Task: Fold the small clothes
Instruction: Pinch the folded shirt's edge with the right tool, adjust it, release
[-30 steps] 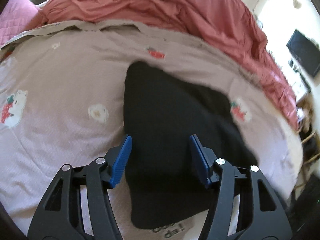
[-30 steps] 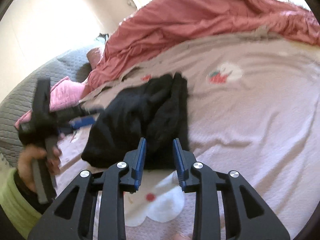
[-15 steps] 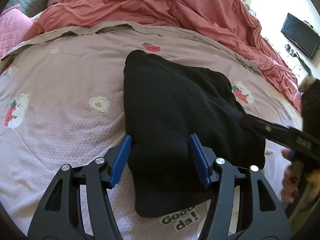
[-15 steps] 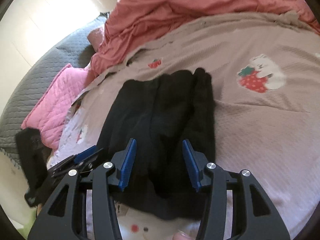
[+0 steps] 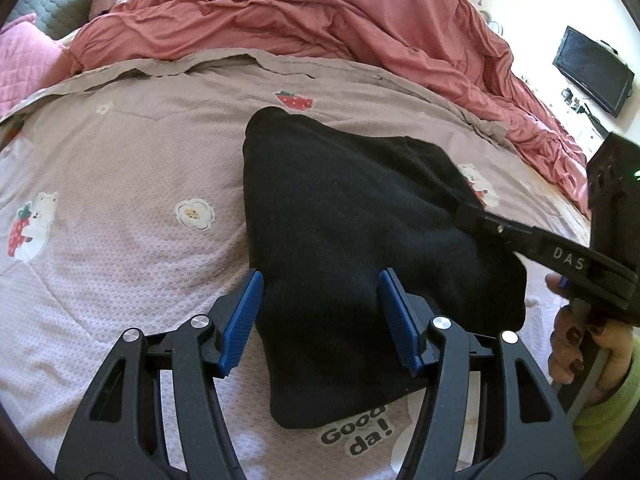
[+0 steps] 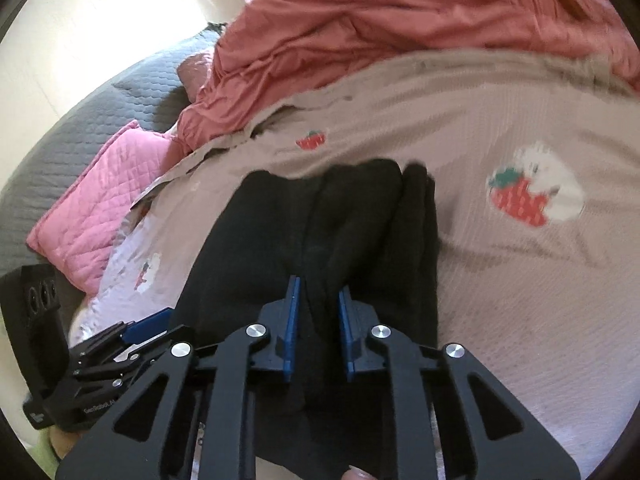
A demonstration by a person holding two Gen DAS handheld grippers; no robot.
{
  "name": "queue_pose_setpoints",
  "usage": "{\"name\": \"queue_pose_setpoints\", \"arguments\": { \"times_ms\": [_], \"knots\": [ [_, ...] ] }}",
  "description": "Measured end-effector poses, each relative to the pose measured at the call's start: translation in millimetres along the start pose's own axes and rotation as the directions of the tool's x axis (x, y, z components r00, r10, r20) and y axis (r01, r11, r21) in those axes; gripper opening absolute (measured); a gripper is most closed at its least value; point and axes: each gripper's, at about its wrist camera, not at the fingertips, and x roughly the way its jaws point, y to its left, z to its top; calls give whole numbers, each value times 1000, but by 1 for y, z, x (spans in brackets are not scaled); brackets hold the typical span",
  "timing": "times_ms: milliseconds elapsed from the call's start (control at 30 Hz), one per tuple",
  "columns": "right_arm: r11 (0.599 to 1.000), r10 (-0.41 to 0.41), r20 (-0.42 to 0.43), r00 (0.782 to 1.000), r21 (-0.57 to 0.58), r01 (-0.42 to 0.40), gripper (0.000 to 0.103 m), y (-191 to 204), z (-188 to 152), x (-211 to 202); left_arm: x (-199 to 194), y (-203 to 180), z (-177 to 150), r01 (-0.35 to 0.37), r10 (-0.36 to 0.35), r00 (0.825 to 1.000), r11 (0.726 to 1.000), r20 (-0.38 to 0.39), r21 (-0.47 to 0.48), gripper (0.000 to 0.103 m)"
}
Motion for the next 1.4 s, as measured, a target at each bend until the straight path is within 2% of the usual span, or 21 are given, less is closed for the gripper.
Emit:
{"name": "queue_pose_setpoints", "arguments": {
  "times_ms": [133,233,367,500,633,767,967,1133,1167,1200,1233,1267,1400],
  "knots": [
    [993,-63,44,997,-93,67,16,11,6,-13,-2,-3,1,15,-15,1000,1000,0,7,52],
    [981,-147,22,989,-128,149,16,10,6,-7,3,-5,1,9,-9,1000,1000,-13,15,56],
    [972,-211,-46,976,-115,205,18,-5,-4,21,13,-2,-4,20,-20,999,1000,-43,-3,59],
    [970,-228,-41,973,-95,223,28,-10,-7,22,15,4,-6,32,-33,998,999,-48,-24,60],
    [973,-217,-5,976,-86,216,35,-7,-7,3,13,5,-6,28,-29,999,999,-44,-24,60],
    [982,-166,27,986,-91,168,35,-1,-15,-22,11,6,-8,30,-31,999,999,-40,-32,60],
    [994,-57,-12,998,-99,55,37,2,-44,-44,5,9,-13,32,-33,999,999,-33,-43,60],
    [991,-56,-48,997,-121,50,37,3,-58,-39,4,12,-20,28,-30,999,999,-42,-46,60],
    [993,-50,-55,997,-109,44,35,1,-58,-37,4,12,-21,26,-29,999,999,-44,-46,60],
    [994,-39,-57,998,-101,33,19,0,-58,-37,4,13,-22,25,-27,999,999,-45,-48,60],
    [995,-22,-59,998,-101,16,12,0,-58,-37,3,12,-23,25,-27,999,999,-46,-48,60],
    [995,-4,-68,998,-97,-3,12,1,-58,-38,2,12,-23,21,-23,999,999,-46,-44,60],
    [995,-37,-66,997,-93,31,11,0,-60,-46,-3,9,-25,13,-14,999,1000,-38,-21,60]
  ]
}}
